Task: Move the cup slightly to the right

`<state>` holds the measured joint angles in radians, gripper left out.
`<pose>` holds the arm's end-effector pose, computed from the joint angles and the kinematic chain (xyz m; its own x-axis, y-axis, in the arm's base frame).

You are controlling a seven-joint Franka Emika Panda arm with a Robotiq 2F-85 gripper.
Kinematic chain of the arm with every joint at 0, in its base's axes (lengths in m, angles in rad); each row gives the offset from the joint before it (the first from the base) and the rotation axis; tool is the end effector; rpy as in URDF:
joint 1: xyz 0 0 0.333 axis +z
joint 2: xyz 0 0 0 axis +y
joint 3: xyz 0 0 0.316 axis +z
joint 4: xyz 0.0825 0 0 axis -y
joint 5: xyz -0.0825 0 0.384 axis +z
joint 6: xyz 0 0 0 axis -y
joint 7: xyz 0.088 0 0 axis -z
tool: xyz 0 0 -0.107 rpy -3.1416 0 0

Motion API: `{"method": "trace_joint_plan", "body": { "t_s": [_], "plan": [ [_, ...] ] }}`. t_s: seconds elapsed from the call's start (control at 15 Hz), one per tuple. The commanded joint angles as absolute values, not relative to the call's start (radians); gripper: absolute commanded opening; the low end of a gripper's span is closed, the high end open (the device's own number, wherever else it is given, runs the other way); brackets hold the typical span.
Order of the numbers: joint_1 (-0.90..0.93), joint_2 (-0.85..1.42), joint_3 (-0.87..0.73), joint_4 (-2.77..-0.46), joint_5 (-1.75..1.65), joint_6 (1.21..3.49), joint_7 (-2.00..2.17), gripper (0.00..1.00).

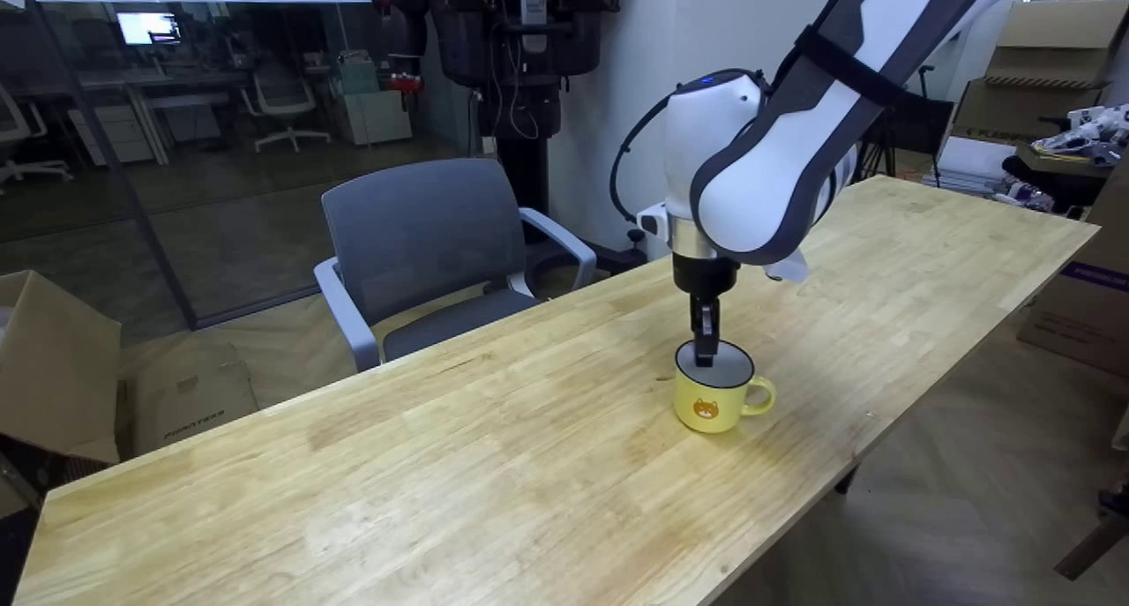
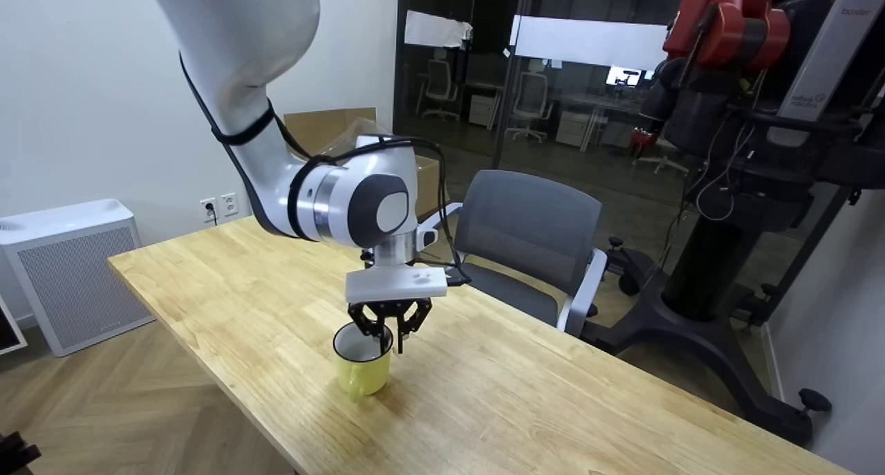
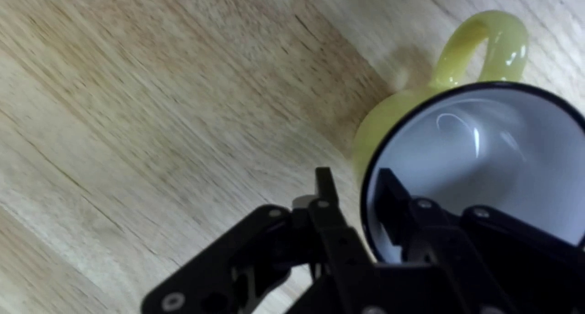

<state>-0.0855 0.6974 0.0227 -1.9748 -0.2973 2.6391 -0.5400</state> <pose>0.5962 -0.0298 0.1069 0.7405 0.6645 -0.1010 0.6717 -0.7367 0.0778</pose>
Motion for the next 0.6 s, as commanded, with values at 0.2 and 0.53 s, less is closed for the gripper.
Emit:
{"method": "trace_joint_plan", "body": {
  "t_s": [0.2, 0.53],
  "plan": [
    [-0.084, 0.698, 0.032, -1.973, -0.305, 2.633, -0.535, 0.11],
    [-0.085, 0.698, 0.033, -1.973, -0.304, 2.634, -0.535, 0.03]
  ]
}}
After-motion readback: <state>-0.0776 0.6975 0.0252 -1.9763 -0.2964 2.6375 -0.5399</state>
